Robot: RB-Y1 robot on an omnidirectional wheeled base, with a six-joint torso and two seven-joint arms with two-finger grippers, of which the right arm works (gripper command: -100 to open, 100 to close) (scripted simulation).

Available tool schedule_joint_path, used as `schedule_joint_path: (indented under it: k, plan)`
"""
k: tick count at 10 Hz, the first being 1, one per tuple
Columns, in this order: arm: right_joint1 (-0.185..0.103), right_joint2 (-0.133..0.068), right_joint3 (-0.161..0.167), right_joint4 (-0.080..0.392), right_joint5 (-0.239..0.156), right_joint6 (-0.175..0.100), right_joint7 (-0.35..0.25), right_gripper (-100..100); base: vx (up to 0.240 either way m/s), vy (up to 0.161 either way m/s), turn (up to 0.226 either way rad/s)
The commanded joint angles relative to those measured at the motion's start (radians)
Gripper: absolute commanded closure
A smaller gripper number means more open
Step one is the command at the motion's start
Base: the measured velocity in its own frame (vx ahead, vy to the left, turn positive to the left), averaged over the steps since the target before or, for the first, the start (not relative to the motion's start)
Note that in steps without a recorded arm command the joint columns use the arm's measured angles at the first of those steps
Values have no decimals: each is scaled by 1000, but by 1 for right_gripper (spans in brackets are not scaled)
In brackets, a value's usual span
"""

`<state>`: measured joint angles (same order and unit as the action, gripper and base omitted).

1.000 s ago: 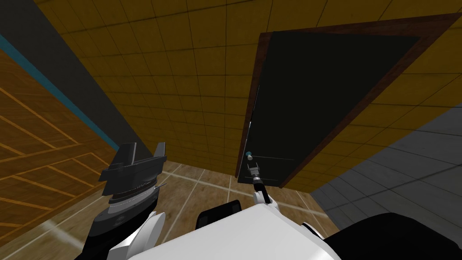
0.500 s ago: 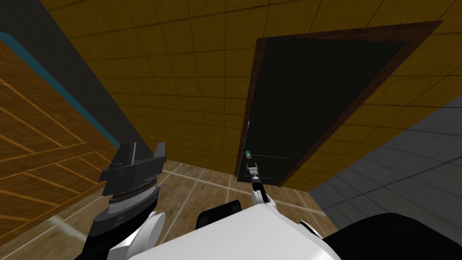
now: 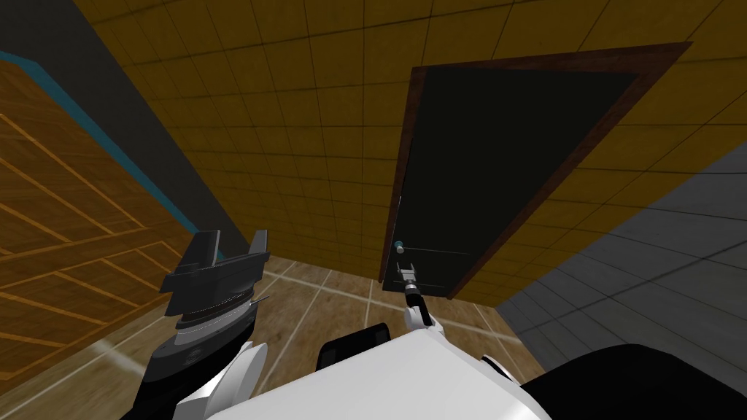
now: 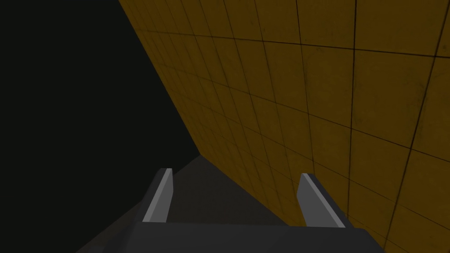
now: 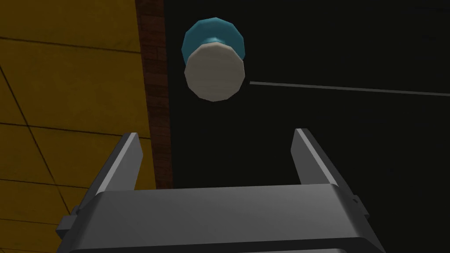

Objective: Pull the door open

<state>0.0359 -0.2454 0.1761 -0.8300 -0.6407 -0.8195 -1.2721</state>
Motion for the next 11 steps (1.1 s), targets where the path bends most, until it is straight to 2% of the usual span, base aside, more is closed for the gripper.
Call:
schedule_joint_path:
  k: [1, 3, 4, 5, 10, 11]
  plan:
    - [-4, 3, 7, 0, -13, 3, -40, -100, -58, -9, 6]
    - [-4, 2, 8, -1, -15, 4, -42, -100, -29, -4, 2]
    - [3, -15, 2, 8, -21, -5, -65, -100, 101, 12, 130]
    - [6, -21, 0, 11, -23, -7, -71, -100, 172, 19, 88]
    - [32, -83, -23, 44, -44, -39, -140, -100, 208, -22, 109]
    - [35, -90, -25, 47, -47, -43, -147, -100, 203, -14, 88]
